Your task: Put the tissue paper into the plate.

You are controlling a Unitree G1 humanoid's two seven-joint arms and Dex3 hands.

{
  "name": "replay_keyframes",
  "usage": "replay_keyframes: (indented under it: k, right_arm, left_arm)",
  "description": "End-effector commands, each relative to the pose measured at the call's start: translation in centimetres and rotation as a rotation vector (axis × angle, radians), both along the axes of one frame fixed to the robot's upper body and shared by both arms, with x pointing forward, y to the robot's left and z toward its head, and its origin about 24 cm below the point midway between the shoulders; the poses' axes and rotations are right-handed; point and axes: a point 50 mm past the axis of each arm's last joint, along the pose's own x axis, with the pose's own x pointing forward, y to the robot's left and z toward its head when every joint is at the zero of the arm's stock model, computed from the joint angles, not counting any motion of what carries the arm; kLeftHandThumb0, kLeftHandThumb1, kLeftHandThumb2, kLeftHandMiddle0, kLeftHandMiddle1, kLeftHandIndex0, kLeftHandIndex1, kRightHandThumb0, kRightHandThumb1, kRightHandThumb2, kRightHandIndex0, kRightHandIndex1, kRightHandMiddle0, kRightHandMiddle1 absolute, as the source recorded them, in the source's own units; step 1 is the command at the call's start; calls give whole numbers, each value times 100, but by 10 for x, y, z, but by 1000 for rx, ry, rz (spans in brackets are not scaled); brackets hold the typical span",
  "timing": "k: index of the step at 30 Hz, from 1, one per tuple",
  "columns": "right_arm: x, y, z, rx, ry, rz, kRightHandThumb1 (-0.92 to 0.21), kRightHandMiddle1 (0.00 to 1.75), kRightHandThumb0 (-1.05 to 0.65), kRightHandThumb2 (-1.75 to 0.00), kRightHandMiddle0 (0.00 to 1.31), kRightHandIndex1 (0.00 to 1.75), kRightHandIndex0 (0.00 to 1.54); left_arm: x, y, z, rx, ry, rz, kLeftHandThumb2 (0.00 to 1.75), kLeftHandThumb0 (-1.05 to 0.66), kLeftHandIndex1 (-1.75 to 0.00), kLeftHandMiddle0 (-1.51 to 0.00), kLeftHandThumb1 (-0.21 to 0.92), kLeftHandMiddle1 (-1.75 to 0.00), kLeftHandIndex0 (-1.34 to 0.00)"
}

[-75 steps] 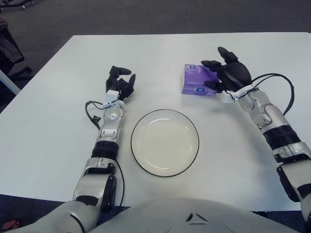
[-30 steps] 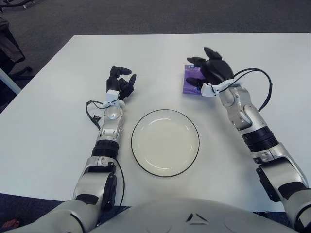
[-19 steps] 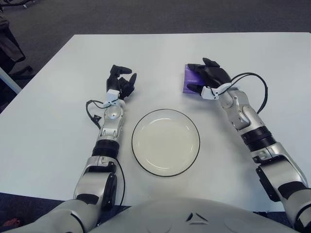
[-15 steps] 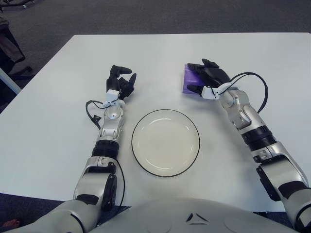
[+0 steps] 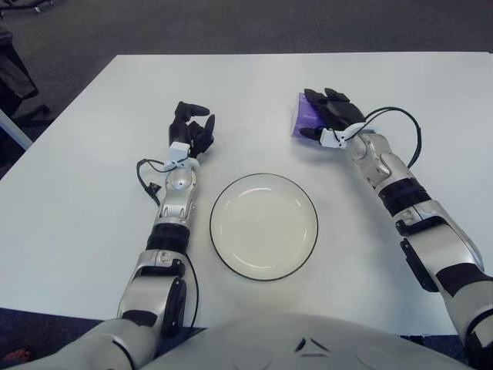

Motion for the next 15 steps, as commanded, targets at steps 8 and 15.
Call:
replay_keyframes:
  k: [8, 15]
  right_arm:
    - [-4, -19, -44, -41, 114, -65, -92, 3, -99, -59, 7, 1, 1]
    - [-3, -23, -49, -76, 69, -125, -92, 12, -53, -25, 49, 3, 42]
  left_arm:
    - [-29, 4, -51, -14, 186, 40, 49, -37, -157, -83, 83, -175, -41]
    - [-29, 4, -51, -14, 185, 43, 49, -37, -157, -83, 83, -175, -41]
